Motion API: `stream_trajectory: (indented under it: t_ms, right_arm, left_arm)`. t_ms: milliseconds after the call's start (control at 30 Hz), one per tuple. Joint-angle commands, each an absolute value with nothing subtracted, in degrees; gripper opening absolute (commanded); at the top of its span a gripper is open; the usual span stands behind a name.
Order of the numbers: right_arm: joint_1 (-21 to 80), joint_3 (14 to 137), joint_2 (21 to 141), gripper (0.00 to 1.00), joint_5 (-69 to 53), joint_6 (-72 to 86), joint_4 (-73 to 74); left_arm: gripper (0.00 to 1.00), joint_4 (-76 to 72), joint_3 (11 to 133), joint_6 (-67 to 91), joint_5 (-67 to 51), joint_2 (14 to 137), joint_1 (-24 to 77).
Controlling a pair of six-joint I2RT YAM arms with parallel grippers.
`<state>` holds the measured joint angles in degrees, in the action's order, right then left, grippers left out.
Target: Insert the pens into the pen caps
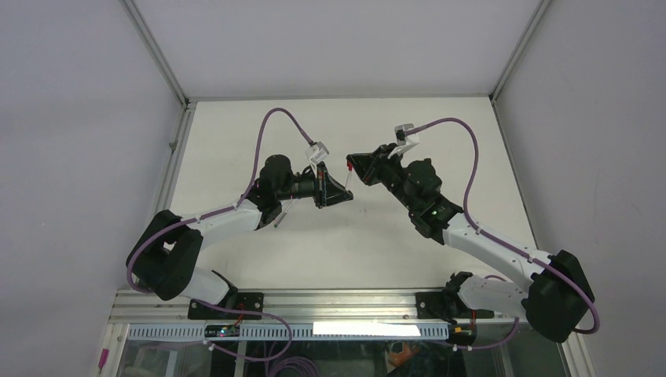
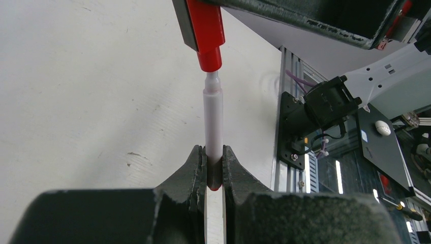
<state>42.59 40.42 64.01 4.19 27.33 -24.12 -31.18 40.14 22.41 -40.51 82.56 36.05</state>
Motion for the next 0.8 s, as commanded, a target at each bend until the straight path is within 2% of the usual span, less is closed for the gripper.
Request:
stream_trajectory:
  t_ms: [0, 767]
  right_arm:
    - [42.98, 40.76, 62.32, 0.0, 4.31, 27.38, -26.55]
    - [43.1, 39.47, 61.3, 0.0, 4.07, 28.31, -25.31]
  left_arm:
    - [0.0, -32.61, 41.51, 20.56, -40.43, 81.21, 36.47]
    - [0.0, -32.08, 41.31, 20.14, -39.73, 80.27, 36.47]
